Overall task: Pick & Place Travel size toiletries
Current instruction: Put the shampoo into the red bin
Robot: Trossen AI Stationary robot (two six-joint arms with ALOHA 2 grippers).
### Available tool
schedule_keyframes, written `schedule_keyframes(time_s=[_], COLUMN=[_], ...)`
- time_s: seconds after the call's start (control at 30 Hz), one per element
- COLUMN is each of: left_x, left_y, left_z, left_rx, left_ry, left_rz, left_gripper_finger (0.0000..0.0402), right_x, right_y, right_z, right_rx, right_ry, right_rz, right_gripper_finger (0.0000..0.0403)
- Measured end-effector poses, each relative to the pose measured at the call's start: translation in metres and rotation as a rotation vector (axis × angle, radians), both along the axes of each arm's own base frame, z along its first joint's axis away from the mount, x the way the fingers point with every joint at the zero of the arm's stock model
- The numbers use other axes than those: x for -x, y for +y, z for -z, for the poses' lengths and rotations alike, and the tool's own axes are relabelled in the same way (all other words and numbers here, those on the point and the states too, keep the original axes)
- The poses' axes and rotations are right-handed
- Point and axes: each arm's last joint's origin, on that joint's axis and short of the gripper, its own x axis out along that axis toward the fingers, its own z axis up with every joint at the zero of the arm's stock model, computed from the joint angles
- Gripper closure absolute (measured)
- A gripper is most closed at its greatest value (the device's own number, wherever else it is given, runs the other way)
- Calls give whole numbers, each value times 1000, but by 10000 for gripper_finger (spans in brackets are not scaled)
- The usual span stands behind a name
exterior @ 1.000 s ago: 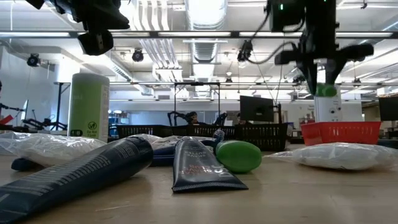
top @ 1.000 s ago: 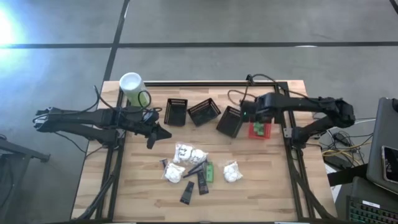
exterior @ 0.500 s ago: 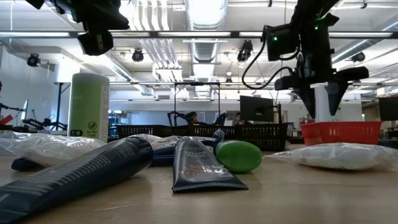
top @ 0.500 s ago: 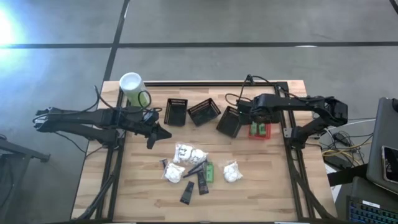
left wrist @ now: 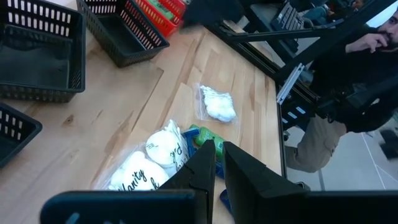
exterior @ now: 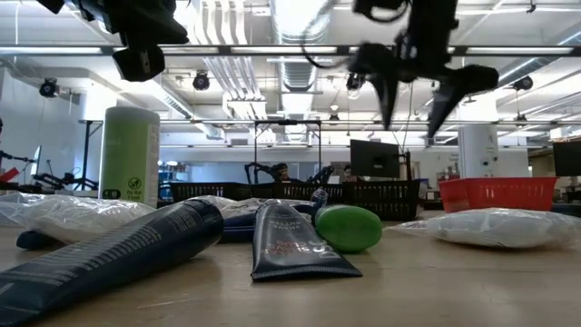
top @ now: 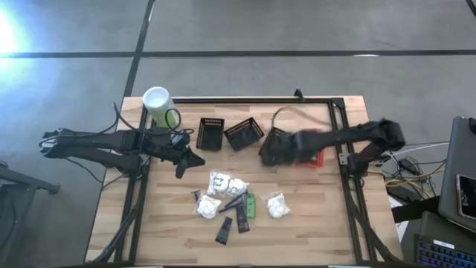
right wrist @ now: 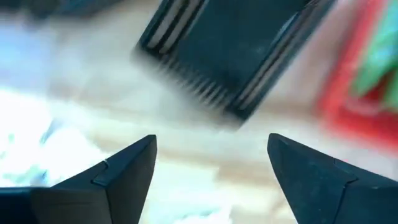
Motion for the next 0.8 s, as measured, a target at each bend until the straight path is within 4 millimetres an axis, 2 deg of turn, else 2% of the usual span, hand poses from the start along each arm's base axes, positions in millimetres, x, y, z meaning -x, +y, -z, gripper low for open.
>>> schedule_keyframes(time_s=[0.17, 0.3, 0.53, 0.7, 0.8], left_x=[0, 0, 0, 0, 1], left_y=[0, 0, 0, 0, 0], left_z=[0, 0, 1, 1, 1], left_rx=[1, 1, 7, 54, 79], left_ry=[0, 3, 11, 20, 27], left_rz=[0, 0, -3, -25, -37], left_gripper_finger=[367, 367, 367, 367, 367], right_x=[-46, -75, -110, -123, -125], right_y=[65, 97, 118, 125, 128], right_z=[18, 36, 69, 91, 93], right_rx=[-48, -63, -96, -129, -129], right_ry=[-20, -11, 43, 102, 149], right_rz=[-60, -72, -113, -154, -161], right_gripper_finger=[88, 83, 83, 111, 135])
